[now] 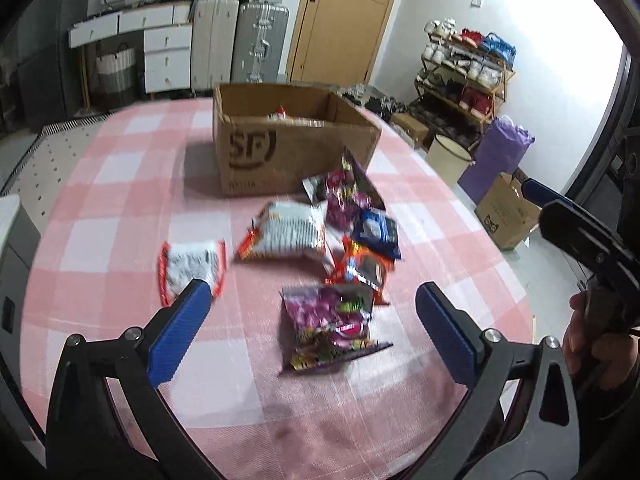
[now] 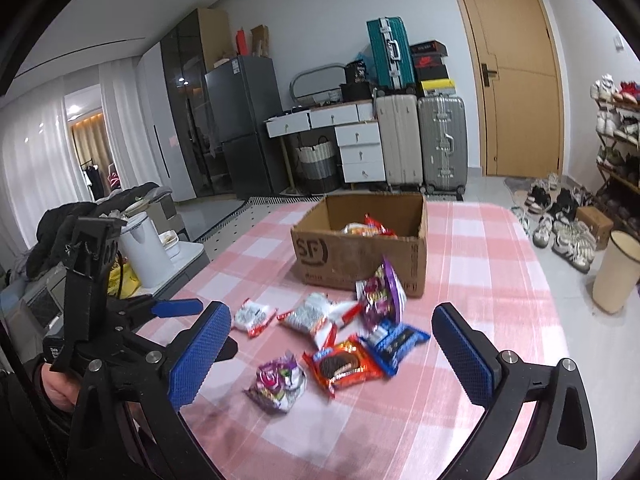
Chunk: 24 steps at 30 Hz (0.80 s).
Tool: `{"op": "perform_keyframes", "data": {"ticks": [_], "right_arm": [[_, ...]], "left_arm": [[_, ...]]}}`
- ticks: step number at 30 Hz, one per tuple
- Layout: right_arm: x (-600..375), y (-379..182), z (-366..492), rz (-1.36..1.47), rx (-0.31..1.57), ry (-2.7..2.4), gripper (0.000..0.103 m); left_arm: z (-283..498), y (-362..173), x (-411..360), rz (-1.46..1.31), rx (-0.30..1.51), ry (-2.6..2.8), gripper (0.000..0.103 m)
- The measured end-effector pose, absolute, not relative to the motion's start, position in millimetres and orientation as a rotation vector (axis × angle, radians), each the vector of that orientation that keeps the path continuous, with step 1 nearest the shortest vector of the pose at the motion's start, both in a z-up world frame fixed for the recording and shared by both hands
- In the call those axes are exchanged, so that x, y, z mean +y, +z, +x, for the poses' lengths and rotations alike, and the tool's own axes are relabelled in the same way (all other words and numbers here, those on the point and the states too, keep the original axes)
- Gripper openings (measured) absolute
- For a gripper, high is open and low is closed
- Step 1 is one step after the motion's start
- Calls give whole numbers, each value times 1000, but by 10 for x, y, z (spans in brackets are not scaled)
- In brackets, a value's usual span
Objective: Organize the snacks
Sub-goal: 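Withdraw both tools from the box back toward the remaining snacks, then grasp the pink candy bag with the left gripper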
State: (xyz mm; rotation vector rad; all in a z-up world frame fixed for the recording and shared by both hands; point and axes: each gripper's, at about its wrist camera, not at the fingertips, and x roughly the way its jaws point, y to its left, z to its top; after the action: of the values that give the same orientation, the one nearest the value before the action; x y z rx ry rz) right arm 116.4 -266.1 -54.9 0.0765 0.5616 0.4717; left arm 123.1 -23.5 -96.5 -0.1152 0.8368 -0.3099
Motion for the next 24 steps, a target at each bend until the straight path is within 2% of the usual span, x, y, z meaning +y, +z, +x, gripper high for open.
{"op": "perform_keyframes", "data": {"ticks": [20,22,24], "right_arm": [[-2883,-1184,1327,170,683,452,102],[-2877,-1222,1354,172,693,456,102],[-2871,-1269,1388,174,704,457,102]], "left_arm": [[1606,-1744,-409,-173,977,-370,101],[1617,-1782,-429,-179,983,-381,98],[1632,-1817,-451,-175,989,-383,91]]}}
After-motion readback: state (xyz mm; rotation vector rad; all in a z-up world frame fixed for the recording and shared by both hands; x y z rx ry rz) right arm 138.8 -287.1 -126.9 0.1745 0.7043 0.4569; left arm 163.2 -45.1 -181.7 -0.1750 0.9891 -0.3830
